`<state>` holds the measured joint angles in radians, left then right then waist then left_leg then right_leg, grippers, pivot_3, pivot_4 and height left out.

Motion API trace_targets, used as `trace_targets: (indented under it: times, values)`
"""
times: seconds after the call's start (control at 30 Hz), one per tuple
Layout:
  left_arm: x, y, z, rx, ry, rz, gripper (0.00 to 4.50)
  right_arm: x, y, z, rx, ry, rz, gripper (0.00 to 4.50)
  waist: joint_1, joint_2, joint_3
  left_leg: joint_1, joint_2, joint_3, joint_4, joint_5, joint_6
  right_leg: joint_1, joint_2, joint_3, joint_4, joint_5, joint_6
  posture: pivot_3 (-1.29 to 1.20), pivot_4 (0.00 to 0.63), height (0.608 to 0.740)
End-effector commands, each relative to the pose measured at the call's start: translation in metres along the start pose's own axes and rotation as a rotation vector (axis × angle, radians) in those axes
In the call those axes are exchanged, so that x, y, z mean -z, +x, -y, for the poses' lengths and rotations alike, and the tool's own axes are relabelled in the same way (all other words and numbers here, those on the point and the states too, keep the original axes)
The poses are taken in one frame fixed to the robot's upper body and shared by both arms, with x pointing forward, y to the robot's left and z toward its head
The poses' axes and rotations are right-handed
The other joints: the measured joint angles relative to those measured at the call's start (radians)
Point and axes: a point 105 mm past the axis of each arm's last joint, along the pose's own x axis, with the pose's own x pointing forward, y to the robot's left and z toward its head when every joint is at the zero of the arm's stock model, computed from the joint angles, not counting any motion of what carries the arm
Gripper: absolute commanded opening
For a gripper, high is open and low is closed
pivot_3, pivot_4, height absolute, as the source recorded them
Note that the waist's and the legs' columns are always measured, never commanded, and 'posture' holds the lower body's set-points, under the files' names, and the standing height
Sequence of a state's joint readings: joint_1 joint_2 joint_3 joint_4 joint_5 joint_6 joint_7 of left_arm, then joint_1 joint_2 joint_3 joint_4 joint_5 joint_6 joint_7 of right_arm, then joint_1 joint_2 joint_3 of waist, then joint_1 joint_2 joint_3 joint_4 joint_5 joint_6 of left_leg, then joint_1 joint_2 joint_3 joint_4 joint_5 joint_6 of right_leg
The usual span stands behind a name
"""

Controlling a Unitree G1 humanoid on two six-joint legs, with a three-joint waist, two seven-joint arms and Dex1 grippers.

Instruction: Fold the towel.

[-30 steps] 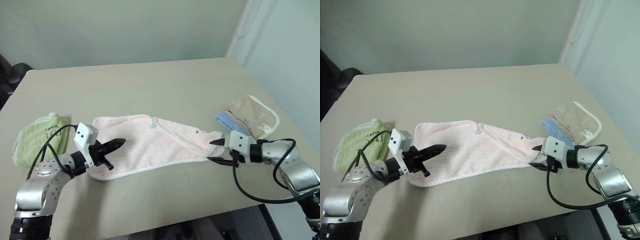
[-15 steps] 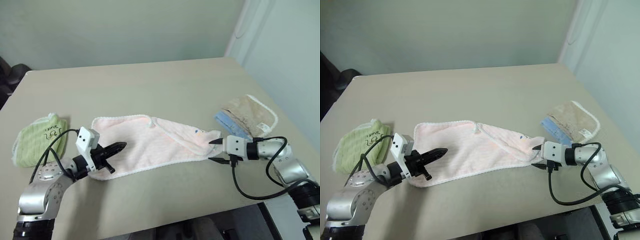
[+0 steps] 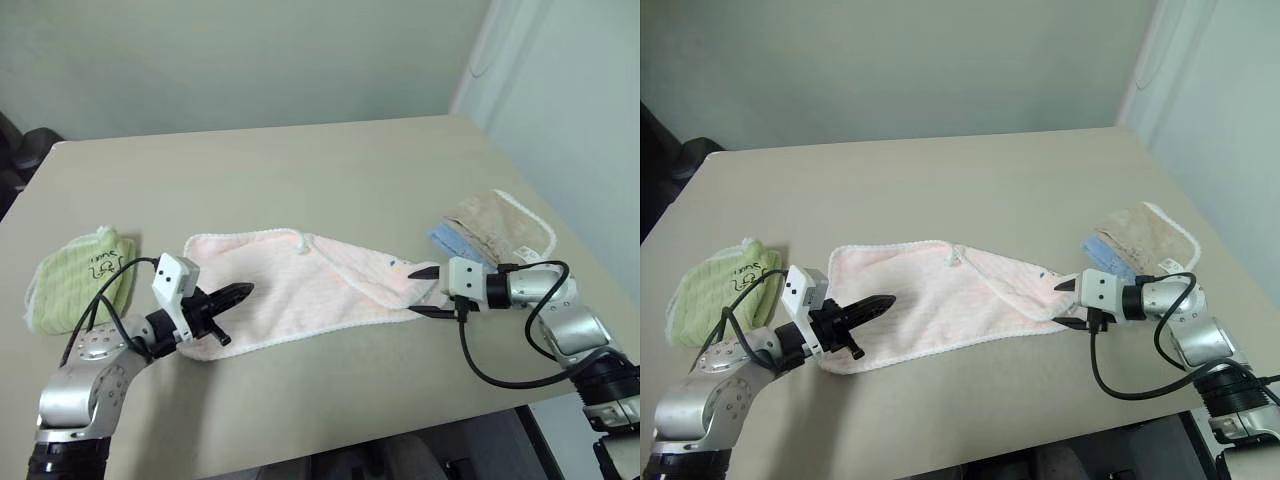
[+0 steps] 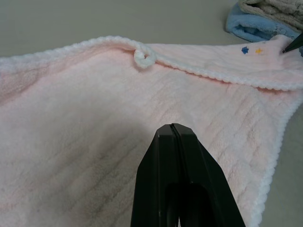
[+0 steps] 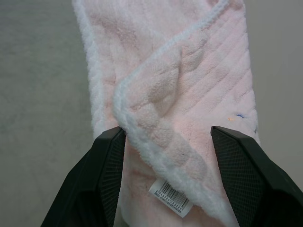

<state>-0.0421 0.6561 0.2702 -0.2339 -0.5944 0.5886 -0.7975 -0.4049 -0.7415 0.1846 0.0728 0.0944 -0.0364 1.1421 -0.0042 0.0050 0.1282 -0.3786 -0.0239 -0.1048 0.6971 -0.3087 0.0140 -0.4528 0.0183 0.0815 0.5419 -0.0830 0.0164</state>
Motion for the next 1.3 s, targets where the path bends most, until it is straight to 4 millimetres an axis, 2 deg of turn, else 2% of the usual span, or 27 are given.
trace_targets:
  times: [0.03, 0.07, 0.37, 0.47, 0.67, 0.9, 0.97, 1.1, 1.3]
  values:
    - [-0.01, 0.001, 0.001, 0.004, 0.038, 0.034, 0.0, -0.013, -0.001, 0.007, 0.04, -0.046, 0.026, 3.01, 0.0, 0.0, 0.0, 0.0, 0.0, 0.0, 0.0, 0.0, 0.0, 0.0, 0.0, 0.0, 0.0, 0.0, 0.0, 0.0, 0.15, 0.74]
    - [-0.01, 0.001, 0.001, 0.006, 0.038, 0.034, 0.0, -0.014, -0.001, 0.007, 0.042, -0.045, 0.026, 3.01, 0.0, 0.0, 0.0, 0.0, 0.0, 0.0, 0.0, 0.0, 0.0, 0.0, 0.0, 0.0, 0.0, 0.0, 0.0, 0.0, 0.15, 0.74]
    - [-0.011, 0.004, -0.002, 0.014, 0.04, 0.03, 0.0, -0.023, -0.003, 0.008, 0.074, -0.012, 0.058, 0.03, 0.0, 0.0, 0.0, 0.0, 0.0, 0.0, 0.0, 0.0, 0.0, 0.0, 0.0, 0.0, 0.0, 0.0, 0.0, 0.0, 0.15, 0.74]
    - [-0.012, 0.005, -0.004, 0.009, 0.046, 0.032, 0.0, -0.025, -0.005, 0.006, 0.076, 0.003, 0.065, 0.03, 0.001, 0.0, 0.0, 0.0, 0.0, 0.0, 0.0, 0.0, 0.0, 0.0, 0.0, 0.0, 0.0, 0.0, 0.0, 0.0, 0.15, 0.74]
    - [-0.027, 0.007, -0.04, -0.037, 0.102, 0.024, 0.0, -0.029, -0.004, 0.008, 0.118, 0.015, 0.082, 0.03, 0.002, -0.001, 0.0, 0.0, 0.0, 0.0, 0.0, 0.0, -0.001, 0.0, 0.0, 0.0, 0.0, 0.0, 0.0, 0.0, 0.15, 0.74]
    - [-0.061, 0.011, -0.068, 0.059, 0.179, -0.023, 2.37, -0.033, 0.0, 0.011, 0.148, 0.01, 0.094, 0.0, 0.003, -0.001, 0.0, -0.001, 0.0, 0.0, 0.0, 0.001, 0.0, -0.001, 0.0, 0.0, 0.0, 0.006, -0.002, 0.0, 0.15, 0.74]
    - [-0.074, 0.013, -0.082, 0.059, 0.215, -0.055, 3.06, -0.034, 0.002, 0.011, 0.16, 0.013, 0.099, 0.0, 0.006, -0.001, 0.0, -0.001, 0.0, -0.001, 0.0, 0.001, 0.0, -0.002, 0.0, 0.0, 0.0, 0.007, -0.001, 0.0, 0.15, 0.74]
    - [-0.082, 0.017, -0.105, 0.021, 0.225, -0.106, 4.49, -0.035, 0.003, 0.009, 0.185, 0.02, 0.104, 0.0, 0.007, -0.001, 0.0, -0.003, 0.0, -0.001, 0.0, 0.001, 0.001, -0.004, 0.0, 0.0, -0.001, 0.015, -0.006, 0.0, 0.15, 0.74]
    - [-0.074, 0.026, -0.125, -0.077, 0.243, -0.189, 4.49, -0.032, 0.002, 0.007, 0.218, 0.04, 0.103, 0.0, 0.007, -0.001, 0.0, -0.004, -0.001, -0.001, -0.001, 0.001, 0.002, -0.004, -0.001, -0.001, -0.003, 0.015, -0.003, 0.0, 0.15, 0.74]
